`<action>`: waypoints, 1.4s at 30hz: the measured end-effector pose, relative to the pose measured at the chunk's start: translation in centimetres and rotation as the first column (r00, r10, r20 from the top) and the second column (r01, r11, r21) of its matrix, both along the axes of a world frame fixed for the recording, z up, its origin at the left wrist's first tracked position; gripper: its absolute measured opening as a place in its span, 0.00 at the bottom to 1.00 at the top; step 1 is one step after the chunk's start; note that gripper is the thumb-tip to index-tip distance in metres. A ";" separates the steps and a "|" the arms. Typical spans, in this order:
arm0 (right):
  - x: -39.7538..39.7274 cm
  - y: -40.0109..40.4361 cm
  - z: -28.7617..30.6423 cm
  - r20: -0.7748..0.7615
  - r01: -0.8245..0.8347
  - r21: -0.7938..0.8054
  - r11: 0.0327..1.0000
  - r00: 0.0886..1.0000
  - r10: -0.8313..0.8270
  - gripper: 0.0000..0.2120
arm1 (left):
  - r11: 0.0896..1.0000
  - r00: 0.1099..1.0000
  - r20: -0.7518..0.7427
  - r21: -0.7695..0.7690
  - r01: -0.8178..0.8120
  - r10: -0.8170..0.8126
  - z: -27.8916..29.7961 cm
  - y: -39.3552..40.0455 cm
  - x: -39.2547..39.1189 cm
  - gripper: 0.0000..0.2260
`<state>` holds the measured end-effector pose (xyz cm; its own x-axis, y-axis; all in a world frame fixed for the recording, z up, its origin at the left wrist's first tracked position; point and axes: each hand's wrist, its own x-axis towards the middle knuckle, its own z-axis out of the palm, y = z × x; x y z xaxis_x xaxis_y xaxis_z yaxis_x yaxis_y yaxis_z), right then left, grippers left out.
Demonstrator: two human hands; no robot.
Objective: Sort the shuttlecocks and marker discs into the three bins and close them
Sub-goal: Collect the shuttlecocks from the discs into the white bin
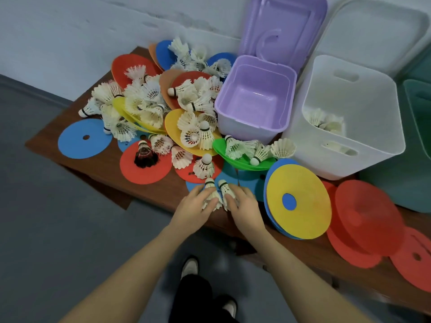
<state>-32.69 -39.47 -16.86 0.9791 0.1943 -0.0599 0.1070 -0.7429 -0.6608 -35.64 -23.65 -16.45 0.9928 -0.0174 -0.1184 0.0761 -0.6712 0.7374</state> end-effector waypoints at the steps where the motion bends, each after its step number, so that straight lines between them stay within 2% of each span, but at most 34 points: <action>1: -0.3 0.0 0.1 0.009 -0.014 0.049 0.999 1.000 0.013 0.17 | 0.998 0.999 0.012 -0.052 -0.035 0.036 0.1 -0.3 -0.2 0.16; 5: -1.2 -0.2 0.9 0.051 -0.053 0.124 0.991 0.998 0.047 0.17 | 0.966 0.983 0.064 -0.204 -0.157 0.174 0.5 -1.3 -1.0 0.14; 9: -1.3 -1.0 3.4 0.180 -0.142 0.200 0.970 0.978 0.106 0.16 | 0.958 0.951 0.222 -0.234 -0.164 0.217 2.7 -1.2 -1.5 0.13; 14: 1.1 -3.0 8.1 0.429 -0.205 0.132 0.970 0.894 0.130 0.17 | 0.987 0.879 0.456 -0.140 -0.085 0.141 7.5 -1.7 0.9 0.16; 17: 3.4 -5.7 11.3 0.582 -0.172 0.046 0.984 0.805 0.113 0.16 | 1.000 0.811 0.585 -0.024 0.001 0.013 10.9 -3.5 3.7 0.16; 19: 5.1 -8.2 13.2 0.642 -0.115 0.021 0.993 0.763 0.075 0.16 | 0.997 0.782 0.619 0.052 0.050 -0.071 12.8 -5.4 6.0 0.16; 22: 8.1 -12.3 15.4 0.693 0.021 0.015 1.000 0.720 -0.025 0.15 | 0.989 0.772 0.619 0.073 0.125 -0.144 15.6 -8.9 9.8 0.19; 26: 11.5 -16.9 17.8 0.659 0.227 0.044 0.973 0.726 -0.199 0.15 | 0.974 0.764 0.609 0.066 0.217 -0.212 19.1 -14.3 14.6 0.20; 28: 13.0 -18.6 18.5 0.579 0.302 0.004 0.953 0.777 -0.248 0.17 | 0.961 0.779 0.567 0.101 0.258 -0.269 20.2 -16.7 16.7 0.20; 30: 14.1 -20.0 18.7 0.481 0.336 -0.096 0.937 0.840 -0.253 0.21 | 0.937 0.804 0.485 0.230 0.262 -0.344 20.5 -18.3 18.5 0.24; 32: 14.5 -21.0 18.5 0.419 0.331 -0.169 0.928 0.877 -0.236 0.22 | 0.896 0.831 0.402 0.378 0.232 -0.385 20.0 -18.8 19.8 0.26; 34: 14.3 -21.4 18.2 0.388 0.317 -0.185 0.930 0.893 -0.227 0.21 | 0.865 0.827 0.384 0.450 0.221 -0.411 19.4 -18.4 20.0 0.25; 37: 13.5 -21.0 17.5 0.410 0.280 -0.155 0.947 0.891 -0.196 0.18 | 0.868 0.820 0.412 0.460 0.189 -0.397 18.9 -17.0 18.9 0.22; 42: 12.1 -17.5 17.1 0.499 0.133 -0.160 0.978 0.866 -0.036 0.15 | 0.886 0.869 0.385 0.449 0.118 -0.311 18.3 -13.2 15.9 0.21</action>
<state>-20.62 -56.95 0.20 0.9024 0.1423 0.4068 0.3127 -0.8657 -0.3908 -19.78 -36.81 1.87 0.9177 -0.2831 0.2786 -0.3671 -0.8722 0.3232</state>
